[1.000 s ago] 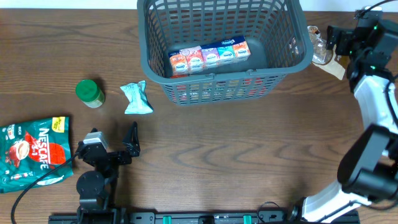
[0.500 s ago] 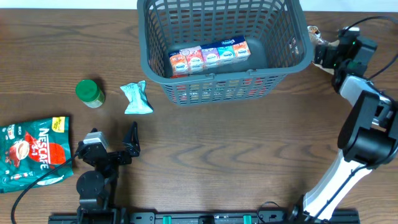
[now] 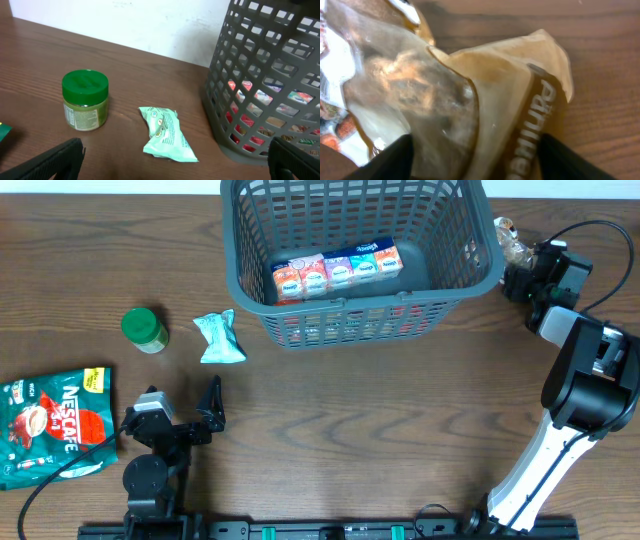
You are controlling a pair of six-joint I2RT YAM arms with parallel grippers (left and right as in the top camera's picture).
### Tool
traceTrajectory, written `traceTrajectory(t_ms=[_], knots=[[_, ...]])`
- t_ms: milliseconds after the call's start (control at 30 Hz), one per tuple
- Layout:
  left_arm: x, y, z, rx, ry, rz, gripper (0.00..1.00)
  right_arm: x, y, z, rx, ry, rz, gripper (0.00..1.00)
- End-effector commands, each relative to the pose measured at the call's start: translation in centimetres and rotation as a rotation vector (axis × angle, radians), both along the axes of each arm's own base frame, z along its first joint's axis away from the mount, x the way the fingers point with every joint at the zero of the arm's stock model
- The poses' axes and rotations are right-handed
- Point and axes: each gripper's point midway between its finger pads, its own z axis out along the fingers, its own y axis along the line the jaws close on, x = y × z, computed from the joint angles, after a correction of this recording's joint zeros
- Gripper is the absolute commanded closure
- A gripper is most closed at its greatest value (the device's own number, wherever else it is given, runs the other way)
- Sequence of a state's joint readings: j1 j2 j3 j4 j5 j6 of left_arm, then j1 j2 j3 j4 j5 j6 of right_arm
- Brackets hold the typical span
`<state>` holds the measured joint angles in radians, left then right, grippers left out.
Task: Pack container
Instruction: 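Reach the right gripper to the brown-white bread bag and grasp it, then lift the bread bag and drop it into the basket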
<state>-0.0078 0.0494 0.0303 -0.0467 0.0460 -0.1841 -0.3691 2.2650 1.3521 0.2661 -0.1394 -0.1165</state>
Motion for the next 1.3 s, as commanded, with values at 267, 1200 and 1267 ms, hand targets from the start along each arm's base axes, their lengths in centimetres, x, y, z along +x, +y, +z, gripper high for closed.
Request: traceTrajectory(t_ms=[267, 1200, 1267], knots=[[-0.1, 0.1, -1.7, -0.005, 0.042, 0.010, 0.01, -1.1, -0.2, -2.3, 0.123, 0.054, -0.099, 0.99], [-0.1, 0.1, -1.7, -0.005, 0.042, 0.010, 0.01, -6.6, 2.5, 26.5, 0.192, -0.289, -0.159, 0.99], [-0.1, 0.1, -1.7, -0.005, 0.042, 0.010, 0.01, -7.3, 3.1, 29.4, 0.177, -0.351, -0.146, 0.99]])
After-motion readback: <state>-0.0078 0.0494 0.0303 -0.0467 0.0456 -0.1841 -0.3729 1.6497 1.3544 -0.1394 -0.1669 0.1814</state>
